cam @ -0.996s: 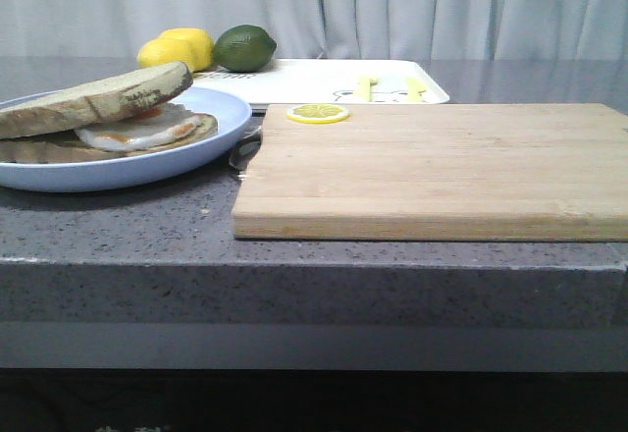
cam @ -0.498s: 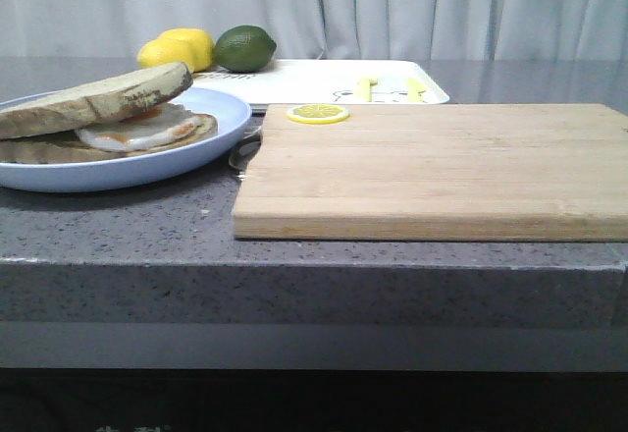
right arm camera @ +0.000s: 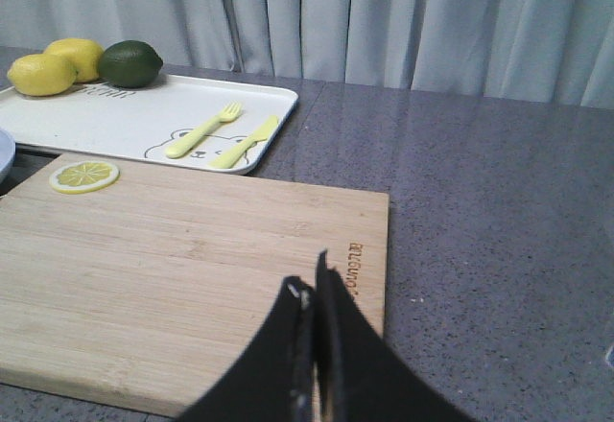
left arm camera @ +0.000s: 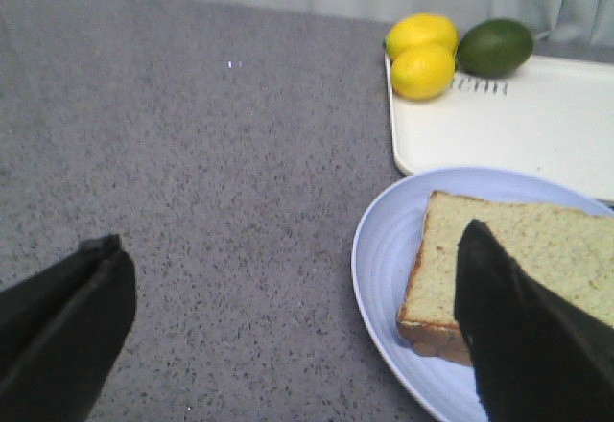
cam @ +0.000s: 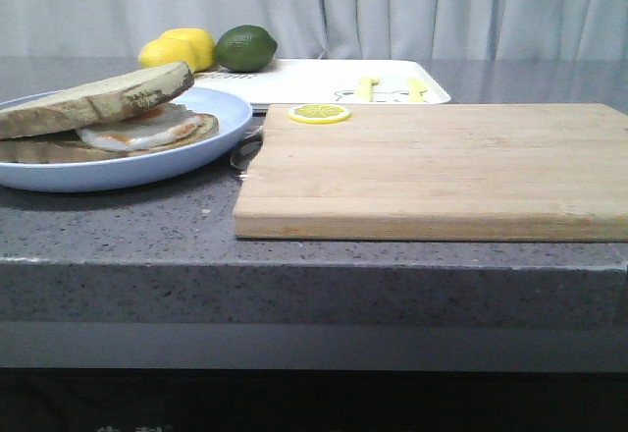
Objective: Place bread and move sandwich to tray
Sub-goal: 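Grasp the blue plate rim with the left gripper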
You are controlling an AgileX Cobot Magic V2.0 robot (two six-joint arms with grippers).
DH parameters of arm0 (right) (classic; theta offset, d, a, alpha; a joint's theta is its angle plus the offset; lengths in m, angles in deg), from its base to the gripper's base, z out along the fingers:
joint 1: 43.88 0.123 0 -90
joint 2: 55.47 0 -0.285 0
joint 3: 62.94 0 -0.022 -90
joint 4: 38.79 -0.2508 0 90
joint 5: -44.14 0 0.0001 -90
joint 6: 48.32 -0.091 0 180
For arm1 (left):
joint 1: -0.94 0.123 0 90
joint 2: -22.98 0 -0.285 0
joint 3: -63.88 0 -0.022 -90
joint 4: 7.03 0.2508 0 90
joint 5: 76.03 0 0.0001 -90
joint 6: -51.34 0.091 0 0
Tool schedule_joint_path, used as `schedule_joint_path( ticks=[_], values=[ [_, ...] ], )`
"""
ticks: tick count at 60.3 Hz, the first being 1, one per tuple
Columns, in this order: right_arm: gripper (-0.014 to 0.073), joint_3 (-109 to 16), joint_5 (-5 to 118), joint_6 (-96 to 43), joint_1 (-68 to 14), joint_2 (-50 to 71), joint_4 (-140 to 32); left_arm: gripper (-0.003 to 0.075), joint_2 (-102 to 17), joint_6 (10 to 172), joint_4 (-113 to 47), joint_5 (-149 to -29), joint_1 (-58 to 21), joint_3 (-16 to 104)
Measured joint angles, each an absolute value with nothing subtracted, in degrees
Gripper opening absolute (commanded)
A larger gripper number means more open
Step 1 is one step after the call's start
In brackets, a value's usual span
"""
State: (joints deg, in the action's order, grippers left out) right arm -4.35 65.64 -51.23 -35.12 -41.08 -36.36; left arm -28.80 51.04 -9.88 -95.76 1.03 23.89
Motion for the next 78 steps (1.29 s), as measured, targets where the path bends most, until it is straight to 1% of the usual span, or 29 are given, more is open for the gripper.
schedule_joint_path(
  ticks=[14,30,43,59,64,68,78],
  values=[
    [-0.0062,-4.35,65.55,-51.23,-35.12,-41.08,-36.36,0.0659,-48.49,55.41,-9.98,-107.83,-0.35,37.96],
    [-0.0062,-4.35,65.55,-51.29,-35.12,-41.08,-36.36,0.0659,-66.75,56.69,-9.98,-114.25,-1.76,50.50],
    [-0.0062,-4.35,65.55,-51.29,-35.12,-41.08,-36.36,0.0659,-74.88,56.69,-9.00,-115.35,-1.76,56.10],
    [-0.0062,-4.35,65.55,-51.29,-35.12,-41.08,-36.36,0.0657,-78.37,56.69,-8.95,-115.47,-1.76,57.09],
    [-0.0062,-4.35,65.55,-51.29,-35.12,-41.08,-36.36,0.0634,-79.25,56.69,-8.95,-115.69,-1.84,57.18],
    [-0.0062,-4.35,65.55,-51.29,-35.12,-41.08,-36.36,0.0596,-79.78,56.69,-9.07,-115.91,-1.84,57.18],
    [-0.0062,-4.35,65.55,-51.29,-35.12,-41.08,-36.36,0.0458,-80.12,56.69,-10.91,-116.28,-1.88,57.18]
  ],
)
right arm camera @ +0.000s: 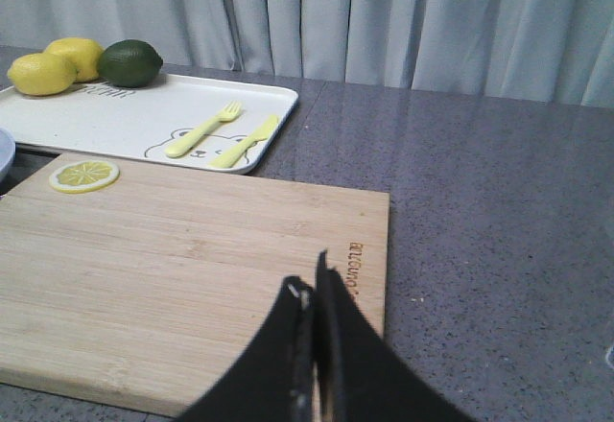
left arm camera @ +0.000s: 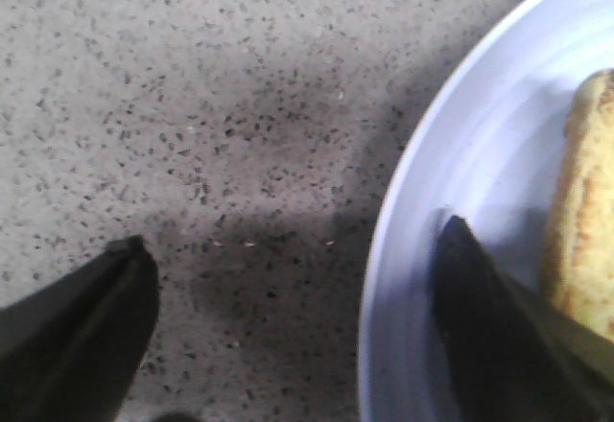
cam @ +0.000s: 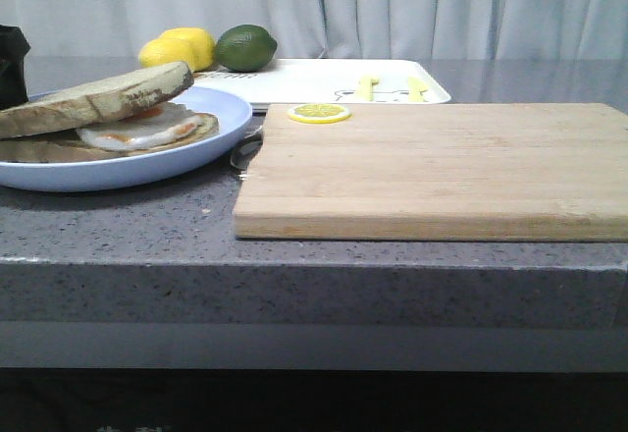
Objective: Place bread and move sandwich to tray
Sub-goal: 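Grasp the blue plate rim with the left gripper, then lift the plate with the left gripper and lower it onto the white tray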
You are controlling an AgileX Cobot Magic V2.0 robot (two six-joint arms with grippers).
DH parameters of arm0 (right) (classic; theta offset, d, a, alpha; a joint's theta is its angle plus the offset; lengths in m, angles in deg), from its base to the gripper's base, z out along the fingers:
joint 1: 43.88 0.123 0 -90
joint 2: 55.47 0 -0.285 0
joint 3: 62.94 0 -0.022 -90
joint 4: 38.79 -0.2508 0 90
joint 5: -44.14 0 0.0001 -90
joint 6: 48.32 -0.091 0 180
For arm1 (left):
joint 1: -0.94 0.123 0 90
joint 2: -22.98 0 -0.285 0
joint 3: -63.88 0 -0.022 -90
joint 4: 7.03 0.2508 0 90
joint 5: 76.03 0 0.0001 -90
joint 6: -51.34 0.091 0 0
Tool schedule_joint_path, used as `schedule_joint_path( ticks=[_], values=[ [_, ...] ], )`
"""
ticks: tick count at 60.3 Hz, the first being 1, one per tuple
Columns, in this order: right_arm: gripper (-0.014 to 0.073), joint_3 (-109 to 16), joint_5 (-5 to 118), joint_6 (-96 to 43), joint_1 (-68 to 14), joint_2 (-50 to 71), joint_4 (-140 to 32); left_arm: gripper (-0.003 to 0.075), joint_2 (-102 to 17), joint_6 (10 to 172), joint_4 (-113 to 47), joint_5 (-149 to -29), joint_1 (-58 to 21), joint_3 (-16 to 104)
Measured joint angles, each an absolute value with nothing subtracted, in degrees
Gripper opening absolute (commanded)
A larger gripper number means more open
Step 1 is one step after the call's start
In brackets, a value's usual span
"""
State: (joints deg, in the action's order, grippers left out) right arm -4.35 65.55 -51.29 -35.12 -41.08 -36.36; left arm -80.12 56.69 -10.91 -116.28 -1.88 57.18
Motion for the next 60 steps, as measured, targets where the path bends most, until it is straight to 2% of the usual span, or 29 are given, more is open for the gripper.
schedule_joint_path(
  ticks=[5,19,36,50,60],
  values=[
    [-0.0062,-4.35,65.55,-51.29,-35.12,-41.08,-36.36,0.0372,-80.34,56.69,-11.92,-116.28,-1.88,57.31],
    [-0.0062,-4.35,65.55,-51.29,-35.12,-41.08,-36.36,-0.0020,-80.34,56.69,-14.14,-117.27,-2.21,57.42],
    [-0.0062,-4.35,65.55,-51.29,-35.12,-41.08,-36.36,-0.0019,-80.16,56.49,-15.99,-122.01,-1.66,59.41],
    [-0.0062,-4.35,65.55,-51.29,-35.12,-41.08,-36.36,-0.0019,-77.61,58.06,-22.55,-132.66,3.14,67.16],
    [-0.0062,-4.35,65.55,-51.29,-35.12,-41.08,-36.36,-0.0019,-77.50,62.35,-29.25,-135.39,5.83,71.46]
  ],
)
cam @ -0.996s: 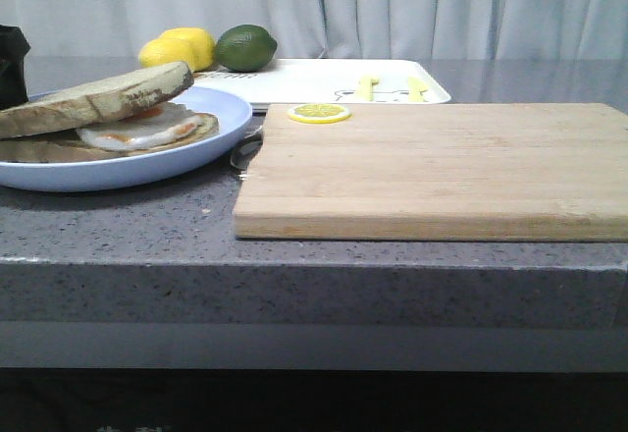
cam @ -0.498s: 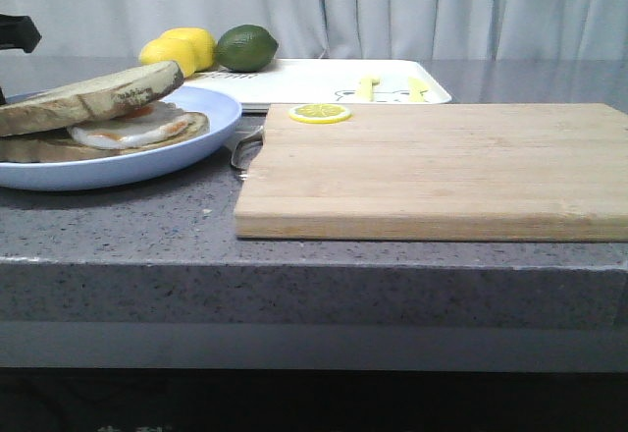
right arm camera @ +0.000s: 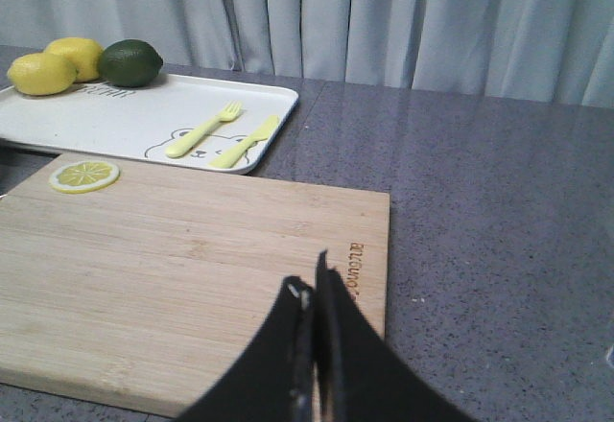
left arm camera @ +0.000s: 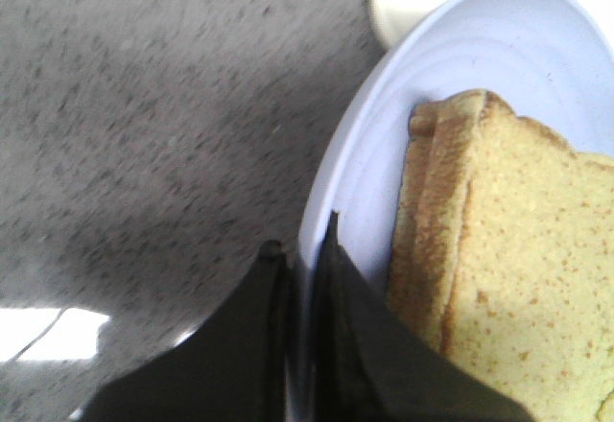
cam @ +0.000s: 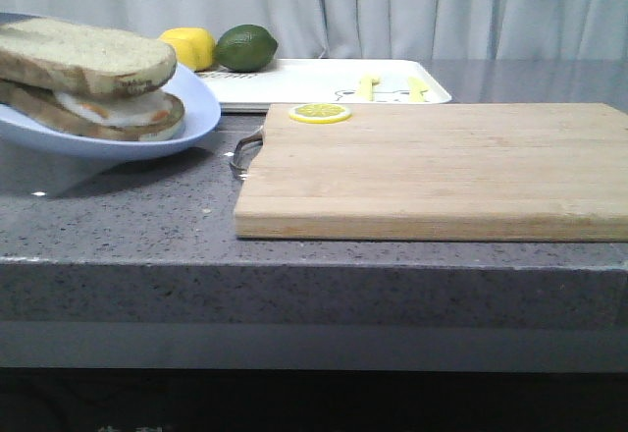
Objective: Place bread and move sandwich to tray
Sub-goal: 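Lift the plate with the left gripper and lower it onto the white tray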
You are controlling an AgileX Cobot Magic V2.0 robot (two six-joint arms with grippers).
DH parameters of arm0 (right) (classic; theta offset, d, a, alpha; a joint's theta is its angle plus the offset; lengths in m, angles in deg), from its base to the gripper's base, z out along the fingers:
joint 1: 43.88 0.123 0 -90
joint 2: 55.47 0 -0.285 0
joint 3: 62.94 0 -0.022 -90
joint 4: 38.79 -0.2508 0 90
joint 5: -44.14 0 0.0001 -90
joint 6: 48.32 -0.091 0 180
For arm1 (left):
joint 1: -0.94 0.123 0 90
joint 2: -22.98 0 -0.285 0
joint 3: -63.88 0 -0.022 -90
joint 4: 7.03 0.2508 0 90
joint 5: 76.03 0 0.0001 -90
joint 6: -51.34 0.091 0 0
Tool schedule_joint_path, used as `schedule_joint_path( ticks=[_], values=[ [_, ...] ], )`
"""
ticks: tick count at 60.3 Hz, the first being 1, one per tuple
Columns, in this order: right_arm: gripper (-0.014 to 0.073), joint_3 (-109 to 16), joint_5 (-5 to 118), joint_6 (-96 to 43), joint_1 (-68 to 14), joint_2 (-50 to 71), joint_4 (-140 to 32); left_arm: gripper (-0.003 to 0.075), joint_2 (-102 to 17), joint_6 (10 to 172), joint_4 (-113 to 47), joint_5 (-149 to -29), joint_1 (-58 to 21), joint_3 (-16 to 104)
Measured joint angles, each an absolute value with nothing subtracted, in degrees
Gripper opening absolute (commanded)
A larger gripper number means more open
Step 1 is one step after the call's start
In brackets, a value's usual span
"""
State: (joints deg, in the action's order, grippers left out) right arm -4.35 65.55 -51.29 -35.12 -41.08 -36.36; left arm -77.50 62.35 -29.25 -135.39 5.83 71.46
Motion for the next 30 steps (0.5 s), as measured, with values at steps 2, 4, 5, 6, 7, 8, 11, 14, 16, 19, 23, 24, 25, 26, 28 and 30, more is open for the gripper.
schedule_joint_path(
  ticks=[2,4,5,6,7,8,11,14,16,19,23,24,25,26,28,30],
  values=[
    [-0.0062,-4.35,65.55,-51.29,-35.12,-41.08,-36.36,-0.0019,-77.50,62.79,-31.10,-135.56,5.95,72.34],
    [-0.0062,-4.35,65.55,-51.29,-35.12,-41.08,-36.36,-0.0019,-77.50,63.13,-32.67,-135.82,5.95,73.05],
    [-0.0062,-4.35,65.55,-51.29,-35.12,-41.08,-36.36,-0.0019,-77.64,63.44,-33.90,-135.82,5.84,73.60],
    [-0.0062,-4.35,65.55,-51.29,-35.12,-41.08,-36.36,-0.0019,-77.78,63.62,-34.73,-135.93,5.84,73.99],
    [-0.0062,-4.35,65.55,-51.29,-35.12,-41.08,-36.36,-0.0019,-77.91,63.89,-35.89,-135.91,5.74,74.39],
    [-0.0062,-4.35,65.55,-51.29,-35.12,-41.08,-36.36,-0.0019,-78.09,64.01,-36.66,-135.91,5.63,74.81],
    [-0.0062,-4.35,65.55,-51.29,-35.12,-41.08,-36.36,-0.0019,-78.97,64.35,-39.06,-136.03,5.22,76.45],
    [-0.0062,-4.35,65.55,-51.29,-35.12,-41.08,-36.36,-0.0019,-80.37,64.58,-40.53,-136.15,4.51,78.33],
    [-0.0062,-4.35,65.55,-51.29,-35.12,-41.08,-36.36,-0.0019,-81.35,64.65,-41.12,-136.15,4.05,79.81],
    [-0.0062,-4.35,65.55,-51.29,-35.12,-41.08,-36.36,-0.0019,-83.66,64.65,-41.55,-136.41,3.25,82.09],
    [-0.0062,-4.35,65.55,-51.29,-35.12,-41.08,-36.36,-0.0019,-86.75,64.72,-41.55,-136.77,2.05,85.40],
    [-0.0062,-4.35,65.55,-51.29,-35.12,-41.08,-36.36,-0.0019,-87.52,64.72,-41.55,-136.78,1.84,86.20],
    [-0.0062,-4.35,65.55,-51.29,-35.12,-41.08,-36.36,-0.0019,-88.68,64.72,-41.55,-137.04,1.52,87.43],
    [-0.0062,-4.35,65.55,-51.29,-35.12,-41.08,-36.36,-0.0019,-89.50,64.72,-41.55,-137.06,1.32,88.32],
    [-0.0062,-4.35,65.55,-51.29,-35.12,-41.08,-36.36,-0.0019,-91.17,64.72,-41.55,-137.38,0.94,90.15],
    [-0.0062,-4.35,65.55,-51.29,-35.12,-41.08,-36.36,-0.0019,-93.38,64.55,-41.55,-137.67,0.66,92.62]
  ],
)
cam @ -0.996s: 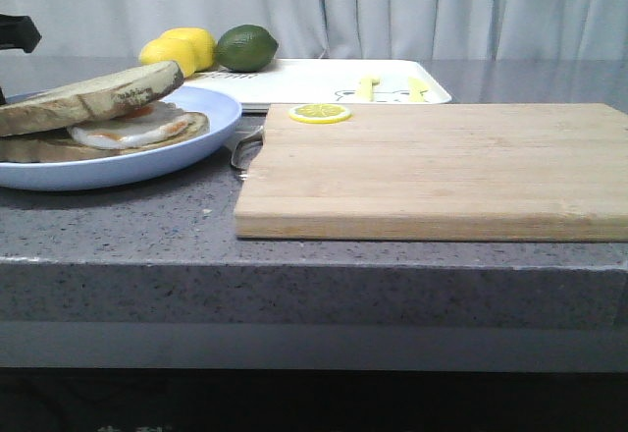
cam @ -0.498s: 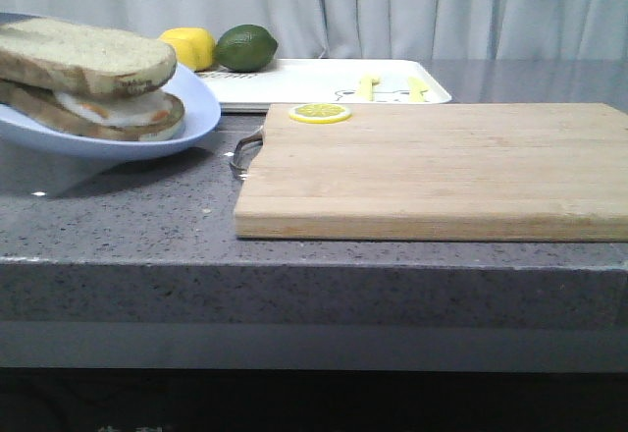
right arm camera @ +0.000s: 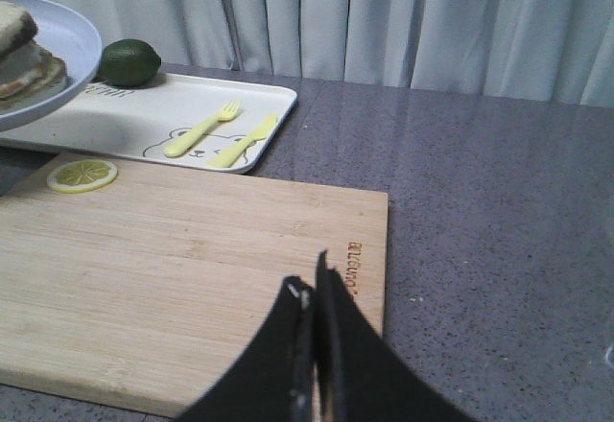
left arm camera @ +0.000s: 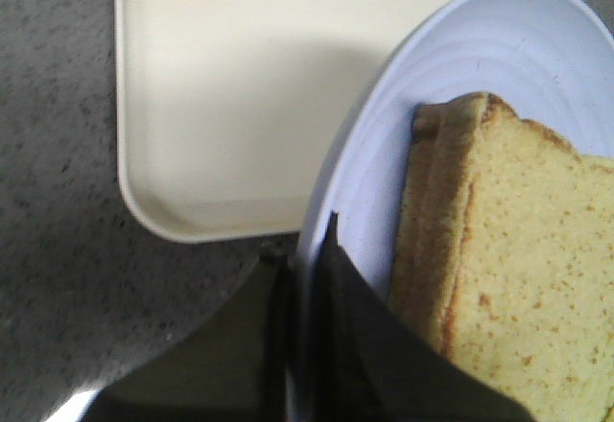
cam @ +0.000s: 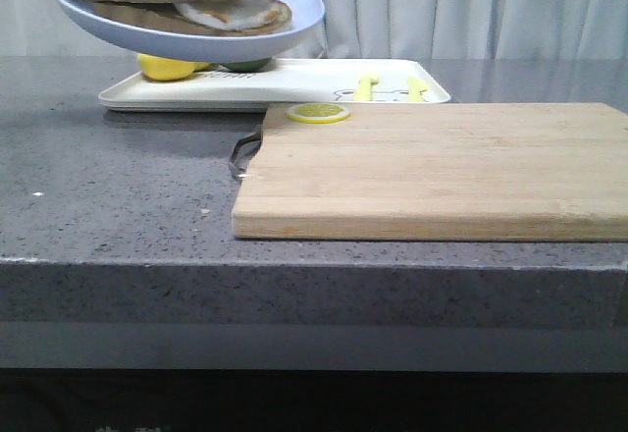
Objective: Place bread and move sandwich to tray
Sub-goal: 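Lift the plate with the left gripper and lower it onto the white tray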
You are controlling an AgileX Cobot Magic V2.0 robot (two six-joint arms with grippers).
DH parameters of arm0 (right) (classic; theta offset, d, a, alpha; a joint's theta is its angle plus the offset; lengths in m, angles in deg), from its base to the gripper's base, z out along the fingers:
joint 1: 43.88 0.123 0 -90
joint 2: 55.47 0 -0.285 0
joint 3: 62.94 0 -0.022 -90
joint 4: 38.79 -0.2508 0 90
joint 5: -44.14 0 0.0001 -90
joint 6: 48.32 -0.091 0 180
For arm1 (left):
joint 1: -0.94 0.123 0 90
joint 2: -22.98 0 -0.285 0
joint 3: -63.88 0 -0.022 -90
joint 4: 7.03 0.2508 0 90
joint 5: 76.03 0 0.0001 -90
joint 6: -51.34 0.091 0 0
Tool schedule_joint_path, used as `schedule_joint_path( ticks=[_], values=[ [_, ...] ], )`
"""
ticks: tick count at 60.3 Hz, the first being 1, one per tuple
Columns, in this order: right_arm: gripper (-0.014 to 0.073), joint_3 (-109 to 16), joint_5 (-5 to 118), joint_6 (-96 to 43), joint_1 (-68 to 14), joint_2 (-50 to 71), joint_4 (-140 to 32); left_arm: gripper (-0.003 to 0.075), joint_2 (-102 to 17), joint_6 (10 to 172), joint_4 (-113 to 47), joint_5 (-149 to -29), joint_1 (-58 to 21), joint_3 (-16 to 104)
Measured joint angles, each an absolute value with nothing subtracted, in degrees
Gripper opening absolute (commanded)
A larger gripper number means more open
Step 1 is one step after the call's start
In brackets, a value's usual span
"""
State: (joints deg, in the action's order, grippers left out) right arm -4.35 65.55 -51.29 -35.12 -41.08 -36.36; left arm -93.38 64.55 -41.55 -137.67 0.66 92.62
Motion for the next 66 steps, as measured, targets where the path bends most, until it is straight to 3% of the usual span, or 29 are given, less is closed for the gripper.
schedule_joint_path(
  ticks=[29,50,56,66],
  values=[
    [-0.0062,-4.35,65.65,-51.29,-35.12,-41.08,-36.36,-0.0018,-124.05,53.67,-46.84,-142.46,-0.53,129.76],
    [-0.0062,-4.35,65.65,-51.29,-35.12,-41.08,-36.36,-0.0013,-129.99,51.04,-47.74,-144.04,-0.67,134.32],
    [-0.0062,-4.35,65.65,-51.29,-35.12,-41.08,-36.36,0.0055,-129.99,51.04,-47.96,-144.04,-0.67,134.44],
    [-0.0062,-4.35,65.65,-51.29,-35.12,-41.08,-36.36,0.0298,-129.99,50.80,-49.59,-143.55,-0.70,134.80]
  ],
)
